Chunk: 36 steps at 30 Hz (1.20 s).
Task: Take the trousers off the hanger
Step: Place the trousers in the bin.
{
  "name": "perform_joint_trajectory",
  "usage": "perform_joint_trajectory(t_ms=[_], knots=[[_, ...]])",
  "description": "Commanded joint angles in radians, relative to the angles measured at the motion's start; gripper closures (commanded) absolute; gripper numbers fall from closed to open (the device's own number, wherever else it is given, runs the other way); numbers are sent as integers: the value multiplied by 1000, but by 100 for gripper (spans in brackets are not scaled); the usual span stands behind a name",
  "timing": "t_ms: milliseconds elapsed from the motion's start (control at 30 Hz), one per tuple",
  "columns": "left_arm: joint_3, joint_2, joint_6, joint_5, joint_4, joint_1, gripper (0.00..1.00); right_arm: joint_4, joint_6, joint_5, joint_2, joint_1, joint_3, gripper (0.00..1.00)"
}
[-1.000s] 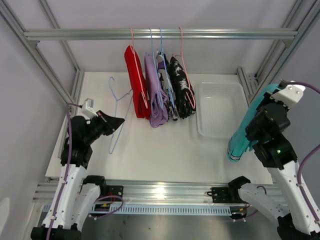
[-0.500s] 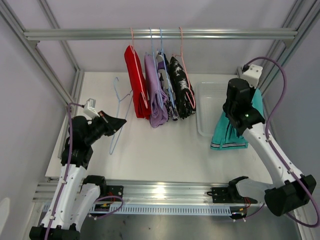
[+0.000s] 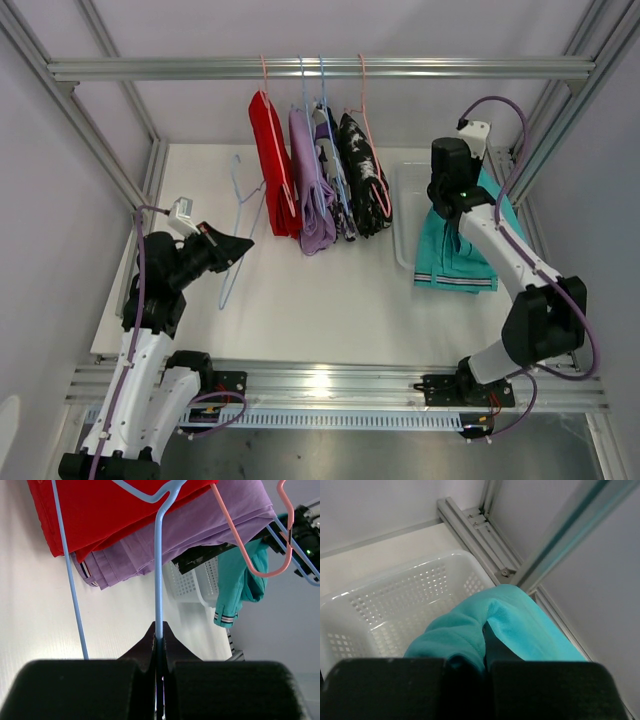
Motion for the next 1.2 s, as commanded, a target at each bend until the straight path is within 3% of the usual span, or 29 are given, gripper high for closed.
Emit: perform_joint_trajectory(t_ms=[0, 400, 600, 1167], knots=[[7, -2, 24, 34, 33, -9, 100, 112, 39, -25, 82, -9, 121, 100], [7, 7, 24, 46, 36, -9, 100, 124, 62, -99, 350, -18, 276, 100], [6, 7, 25, 48, 34, -9, 100, 77, 59, -122, 504, -25, 440, 100], [7, 27, 24, 62, 39, -9, 100, 35, 56, -177, 741, -101, 672, 100]])
